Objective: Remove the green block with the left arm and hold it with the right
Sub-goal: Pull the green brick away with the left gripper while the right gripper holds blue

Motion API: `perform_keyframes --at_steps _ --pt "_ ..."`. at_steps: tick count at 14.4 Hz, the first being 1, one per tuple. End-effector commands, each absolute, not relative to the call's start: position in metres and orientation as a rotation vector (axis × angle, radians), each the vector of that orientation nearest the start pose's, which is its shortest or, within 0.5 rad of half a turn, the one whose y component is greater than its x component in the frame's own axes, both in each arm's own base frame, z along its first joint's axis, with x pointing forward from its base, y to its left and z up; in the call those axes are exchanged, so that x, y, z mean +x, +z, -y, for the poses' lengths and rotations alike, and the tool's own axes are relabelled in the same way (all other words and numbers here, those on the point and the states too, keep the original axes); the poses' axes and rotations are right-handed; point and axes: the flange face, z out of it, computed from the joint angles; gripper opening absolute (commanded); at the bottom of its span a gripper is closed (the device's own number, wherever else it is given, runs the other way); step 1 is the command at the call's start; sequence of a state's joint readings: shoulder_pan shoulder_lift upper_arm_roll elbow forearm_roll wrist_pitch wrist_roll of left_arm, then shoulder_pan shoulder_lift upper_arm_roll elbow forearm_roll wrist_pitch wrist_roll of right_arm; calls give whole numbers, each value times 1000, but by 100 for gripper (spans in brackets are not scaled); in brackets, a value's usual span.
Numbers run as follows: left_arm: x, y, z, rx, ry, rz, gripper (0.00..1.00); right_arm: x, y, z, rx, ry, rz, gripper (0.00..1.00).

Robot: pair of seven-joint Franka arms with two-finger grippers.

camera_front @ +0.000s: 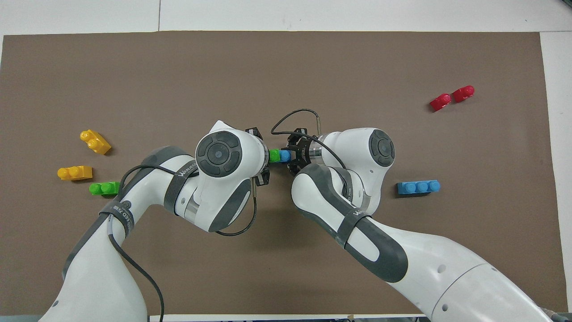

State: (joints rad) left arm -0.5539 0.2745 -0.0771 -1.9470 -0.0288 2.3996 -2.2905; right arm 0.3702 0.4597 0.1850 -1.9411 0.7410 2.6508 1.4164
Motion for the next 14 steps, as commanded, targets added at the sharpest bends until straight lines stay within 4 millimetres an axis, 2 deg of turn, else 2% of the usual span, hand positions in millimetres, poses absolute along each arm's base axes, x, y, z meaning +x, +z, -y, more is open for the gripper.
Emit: perform_keyframes --at_steps 1,4,8,12,14 --pt "531 392 347 1907 -9 -2253 0 560 259 -312 -1918 405 -1821 0" --pt "539 417 333 1894 -6 -2280 0 559 258 -313 -1918 403 -1821 0" --pt "541 451 307 1876 8 -2289 0 559 258 -313 -1920 405 -1822 0" --pt "542 465 285 1915 11 -2295 0 559 258 -312 -1919 405 -1824 0" --pt "542 470 278 1974 15 -2256 0 566 260 -301 -1908 421 -1836 0"
